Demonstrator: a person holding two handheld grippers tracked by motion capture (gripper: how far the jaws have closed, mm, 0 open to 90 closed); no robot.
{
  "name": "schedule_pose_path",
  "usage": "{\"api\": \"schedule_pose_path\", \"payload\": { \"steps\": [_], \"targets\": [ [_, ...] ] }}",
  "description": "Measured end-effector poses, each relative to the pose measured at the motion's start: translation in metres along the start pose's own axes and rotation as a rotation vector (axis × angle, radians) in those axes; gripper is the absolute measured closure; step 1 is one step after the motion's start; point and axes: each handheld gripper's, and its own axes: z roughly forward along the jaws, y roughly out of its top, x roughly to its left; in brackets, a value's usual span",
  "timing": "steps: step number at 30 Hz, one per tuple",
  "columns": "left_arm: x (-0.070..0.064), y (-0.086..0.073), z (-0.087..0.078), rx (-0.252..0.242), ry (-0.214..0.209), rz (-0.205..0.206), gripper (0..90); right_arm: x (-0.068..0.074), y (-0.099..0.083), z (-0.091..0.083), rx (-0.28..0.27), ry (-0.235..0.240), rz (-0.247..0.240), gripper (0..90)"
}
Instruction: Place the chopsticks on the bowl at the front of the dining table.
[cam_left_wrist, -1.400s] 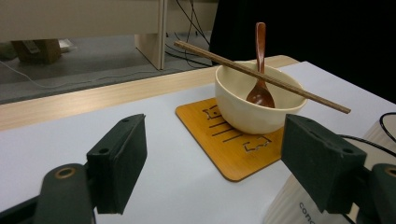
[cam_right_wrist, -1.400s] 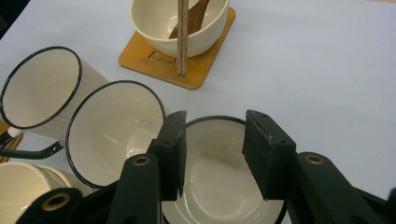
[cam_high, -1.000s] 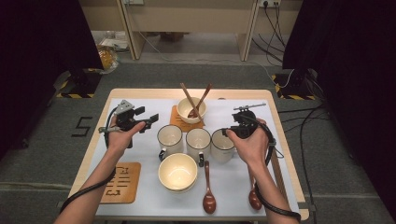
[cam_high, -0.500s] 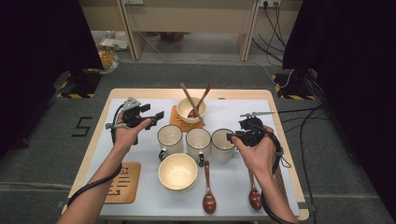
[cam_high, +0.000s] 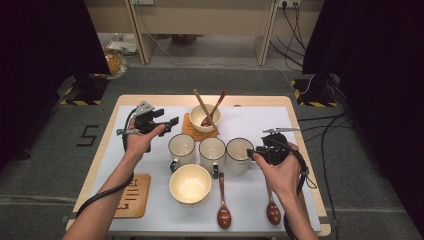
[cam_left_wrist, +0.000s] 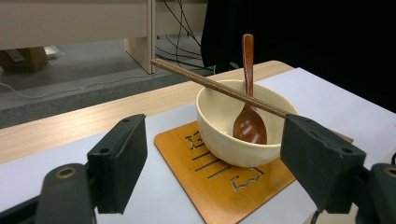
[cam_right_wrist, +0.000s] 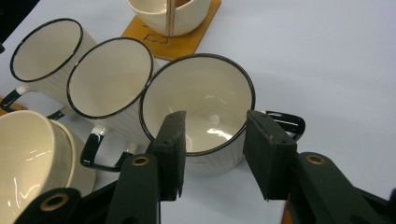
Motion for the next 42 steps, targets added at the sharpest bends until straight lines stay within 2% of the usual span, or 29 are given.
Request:
{"api": "schedule_pose_path", "payload": {
  "steps": [24, 42],
  "targets": [
    [-0.004, 0.005, 0.014, 0.011, -0.007, 0.002, 22.8, -0.002, -0.008, 0.0, -0.001, 0.002, -0.004, 57.7],
    [-0.003, 0.01, 0.017, 0.017, -0.004, 0.009, 22.8, -0.005, -0.011, 0.001, 0.005, 0.003, -0.002, 57.2]
  ]
}}
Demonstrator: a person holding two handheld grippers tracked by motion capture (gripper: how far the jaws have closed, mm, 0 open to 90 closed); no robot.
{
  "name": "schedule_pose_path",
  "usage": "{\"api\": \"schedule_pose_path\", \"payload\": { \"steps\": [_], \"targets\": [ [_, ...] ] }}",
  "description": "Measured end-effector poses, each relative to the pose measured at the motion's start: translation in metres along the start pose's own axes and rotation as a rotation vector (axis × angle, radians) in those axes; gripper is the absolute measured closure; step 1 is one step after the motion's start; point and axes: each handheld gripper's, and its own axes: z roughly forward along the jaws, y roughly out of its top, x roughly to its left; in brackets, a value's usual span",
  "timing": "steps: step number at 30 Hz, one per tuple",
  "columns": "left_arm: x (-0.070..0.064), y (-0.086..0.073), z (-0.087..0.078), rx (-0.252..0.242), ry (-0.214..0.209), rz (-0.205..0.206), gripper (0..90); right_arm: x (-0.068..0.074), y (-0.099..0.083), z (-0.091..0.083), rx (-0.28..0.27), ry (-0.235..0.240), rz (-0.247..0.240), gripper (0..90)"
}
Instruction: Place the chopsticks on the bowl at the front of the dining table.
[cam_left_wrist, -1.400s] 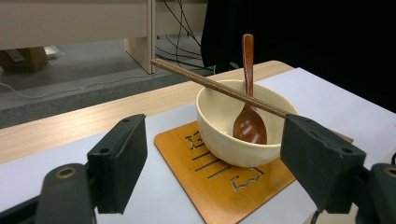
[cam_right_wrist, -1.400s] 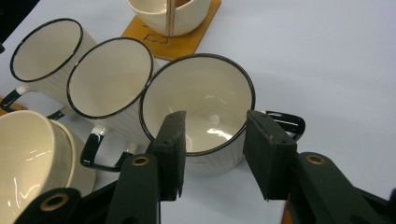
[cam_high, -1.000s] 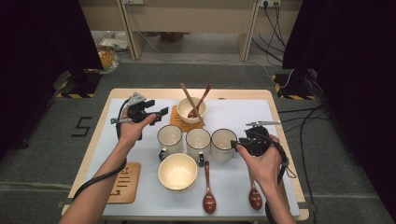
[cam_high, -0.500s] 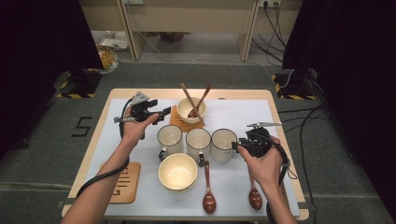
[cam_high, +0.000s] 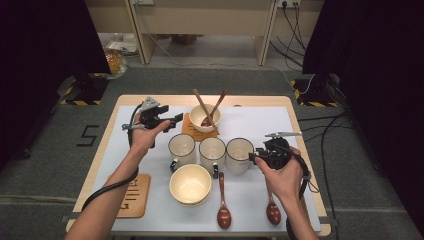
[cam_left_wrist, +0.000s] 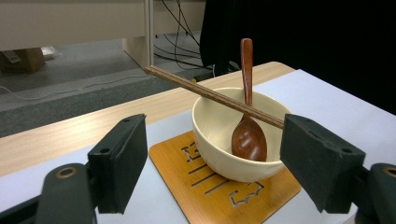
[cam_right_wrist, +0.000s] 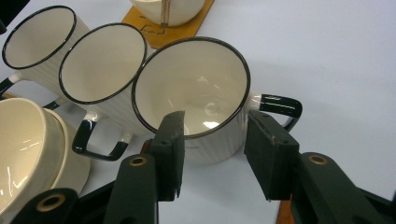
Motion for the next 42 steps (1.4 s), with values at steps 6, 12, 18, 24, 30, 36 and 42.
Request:
{"api": "schedule_pose_path", "payload": {
  "steps": [6, 12, 18, 24, 30, 36, 42],
  "targets": [
    [-0.001, 0.002, 0.005, 0.005, -0.004, 0.004, 22.9, 0.001, 0.0, 0.001, 0.0, 0.001, -0.006, 57.2],
    [-0.003, 0.004, 0.013, 0.014, -0.01, 0.011, 22.9, 0.0, -0.001, 0.001, 0.001, -0.001, -0.003, 57.2],
    [-0.007, 0.008, 0.021, 0.02, -0.018, 0.016, 22.9, -0.001, -0.001, 0.001, -0.003, -0.003, -0.001, 57.3],
    [-0.009, 0.012, 0.028, 0.032, -0.022, 0.025, 23.0, -0.001, -0.002, 0.001, -0.003, -0.004, -0.004, 57.2],
    [-0.011, 0.014, 0.037, 0.043, -0.025, 0.027, 23.1, -0.001, -0.002, -0.001, -0.007, -0.005, -0.003, 57.2],
    [-0.013, 0.017, 0.044, 0.055, -0.03, 0.037, 23.0, -0.001, -0.003, 0.0, -0.009, -0.004, -0.003, 57.2],
    [-0.016, 0.02, 0.052, 0.066, -0.038, 0.05, 23.2, -0.001, -0.003, -0.001, -0.01, -0.004, -0.004, 57.2]
  ]
}}
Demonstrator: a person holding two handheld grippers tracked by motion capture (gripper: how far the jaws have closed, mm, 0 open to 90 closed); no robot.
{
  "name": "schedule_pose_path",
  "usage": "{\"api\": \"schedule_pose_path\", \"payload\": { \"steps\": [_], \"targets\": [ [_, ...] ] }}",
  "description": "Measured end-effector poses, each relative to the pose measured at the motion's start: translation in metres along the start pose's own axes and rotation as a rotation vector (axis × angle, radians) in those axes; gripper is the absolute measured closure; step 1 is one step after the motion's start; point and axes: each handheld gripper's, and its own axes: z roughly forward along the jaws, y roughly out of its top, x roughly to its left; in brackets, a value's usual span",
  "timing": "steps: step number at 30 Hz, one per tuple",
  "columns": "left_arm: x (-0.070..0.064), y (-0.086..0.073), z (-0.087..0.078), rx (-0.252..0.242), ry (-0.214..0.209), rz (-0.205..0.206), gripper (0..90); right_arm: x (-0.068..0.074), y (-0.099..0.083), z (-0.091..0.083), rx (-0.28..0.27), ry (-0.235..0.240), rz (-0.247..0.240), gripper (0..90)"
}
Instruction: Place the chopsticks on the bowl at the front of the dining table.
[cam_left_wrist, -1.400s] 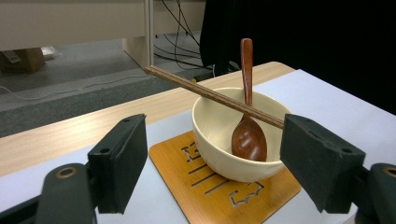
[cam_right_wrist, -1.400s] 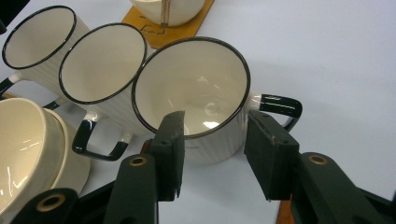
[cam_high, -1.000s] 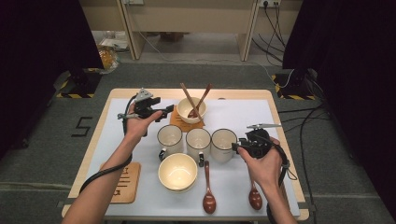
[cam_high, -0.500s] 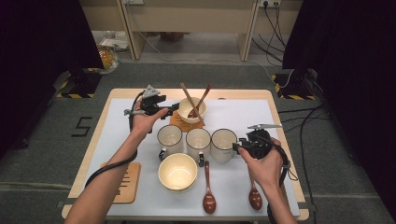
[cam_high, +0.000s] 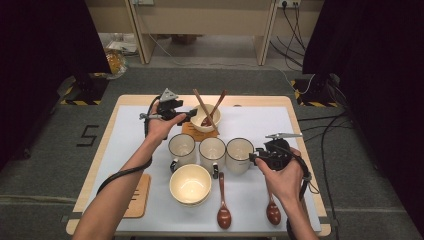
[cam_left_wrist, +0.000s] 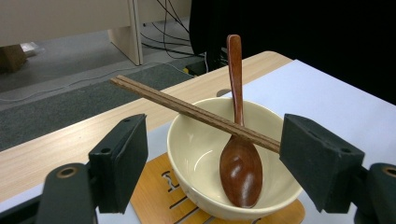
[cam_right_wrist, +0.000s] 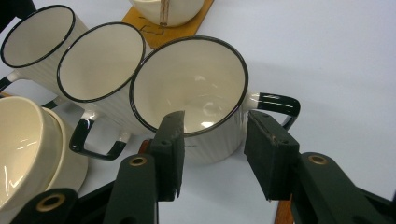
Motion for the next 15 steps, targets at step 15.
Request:
{"api": "schedule_pose_path", "payload": {
  "steps": [15],
  "targets": [
    [-0.009, 0.006, 0.018, 0.022, -0.017, 0.014, 23.5, -0.001, 0.0, -0.002, -0.002, -0.001, -0.002, 57.1]
  ]
}}
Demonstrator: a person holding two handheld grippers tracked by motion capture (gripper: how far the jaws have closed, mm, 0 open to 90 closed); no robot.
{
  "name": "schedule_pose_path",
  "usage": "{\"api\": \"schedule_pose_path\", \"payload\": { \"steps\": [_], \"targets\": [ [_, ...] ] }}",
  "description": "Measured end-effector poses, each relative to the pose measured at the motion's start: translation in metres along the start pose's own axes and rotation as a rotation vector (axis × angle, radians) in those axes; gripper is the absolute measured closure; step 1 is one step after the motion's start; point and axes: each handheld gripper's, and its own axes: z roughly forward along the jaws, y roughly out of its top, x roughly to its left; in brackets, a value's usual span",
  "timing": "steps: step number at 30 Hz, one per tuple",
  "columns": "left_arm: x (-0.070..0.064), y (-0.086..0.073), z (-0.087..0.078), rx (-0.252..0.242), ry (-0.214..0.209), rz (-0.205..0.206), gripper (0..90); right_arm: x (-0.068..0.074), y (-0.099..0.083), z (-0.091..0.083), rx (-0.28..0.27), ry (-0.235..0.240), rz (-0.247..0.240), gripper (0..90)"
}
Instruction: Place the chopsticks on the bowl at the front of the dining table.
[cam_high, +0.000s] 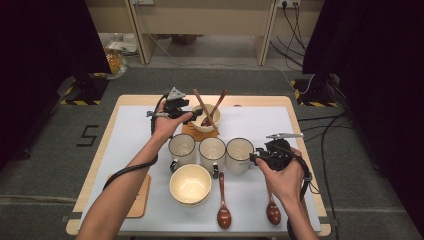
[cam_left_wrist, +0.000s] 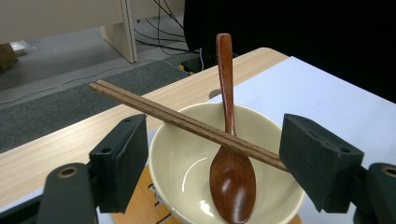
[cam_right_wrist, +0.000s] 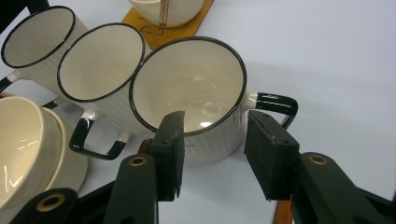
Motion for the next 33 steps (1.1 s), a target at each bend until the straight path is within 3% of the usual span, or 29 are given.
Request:
{"api": "schedule_pose_path", "payload": {
  "steps": [33],
  "targets": [
    [-0.012, 0.004, 0.027, 0.043, 0.001, 0.022, 23.7, -0.002, -0.001, 0.001, 0.001, -0.003, 0.001, 57.0]
  ]
}}
